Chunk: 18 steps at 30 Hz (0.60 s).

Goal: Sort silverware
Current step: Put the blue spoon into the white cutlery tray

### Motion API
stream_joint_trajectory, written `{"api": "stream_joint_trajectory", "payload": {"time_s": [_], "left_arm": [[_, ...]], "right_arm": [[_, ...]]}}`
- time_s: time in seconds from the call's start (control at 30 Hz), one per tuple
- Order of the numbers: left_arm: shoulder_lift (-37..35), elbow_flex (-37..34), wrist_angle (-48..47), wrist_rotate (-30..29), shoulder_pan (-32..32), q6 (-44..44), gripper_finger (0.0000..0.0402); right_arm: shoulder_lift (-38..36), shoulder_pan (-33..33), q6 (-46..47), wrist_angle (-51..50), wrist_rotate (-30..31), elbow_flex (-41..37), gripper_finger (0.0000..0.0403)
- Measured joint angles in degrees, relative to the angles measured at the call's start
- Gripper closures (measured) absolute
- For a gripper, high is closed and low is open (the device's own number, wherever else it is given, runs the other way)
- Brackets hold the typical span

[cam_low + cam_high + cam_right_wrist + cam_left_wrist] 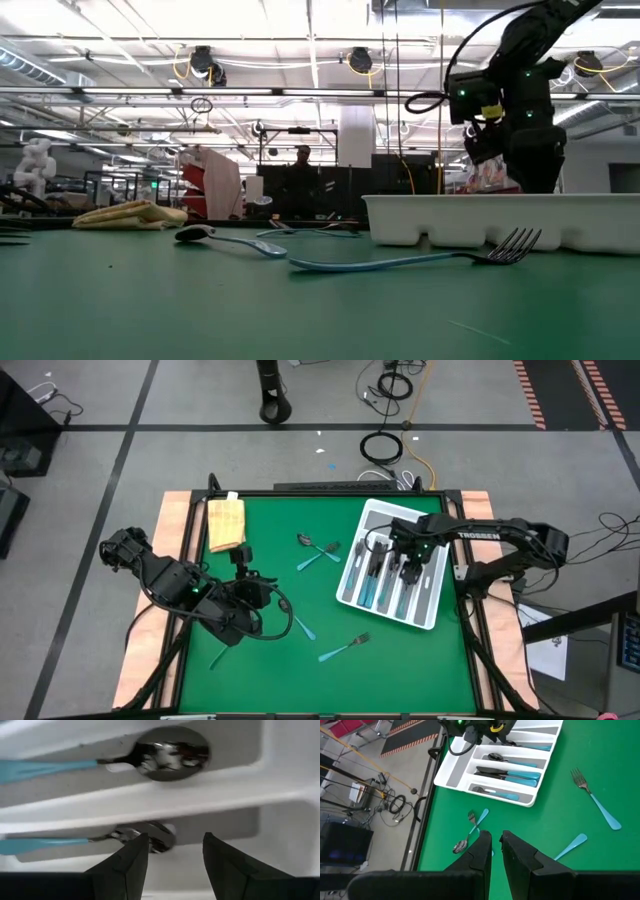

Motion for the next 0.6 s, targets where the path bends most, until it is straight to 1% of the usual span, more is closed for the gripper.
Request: {"api": "stream_joint_trajectory", "payload": {"time_s": [0.23, 0.33, 0.47, 0.6], "left_arm": [[0.0, 0.0, -0.1, 0.0, 0.0, 1.1, 0.035], [0.0, 0.0, -0.1, 0.1, 0.0, 1.1, 0.035], [0.0, 0.0, -0.2, 0.2, 0.0, 1.4, 0.035], [0.0, 0.0, -0.2, 0.3, 0.0, 1.5, 0.035]], "right_arm": [[0.0, 0.0, 0.2, 0.5, -0.3, -0.6, 0.0227], [0.0, 0.0, 0.0, 0.5, -0.6, -0.6, 0.0235], [1.0, 0.0, -0.6, 0.6, -2.1, -0.6, 0.027], [3.3, 0.0, -0.8, 0.6, -2.2, -0.6, 0.0313]]}}
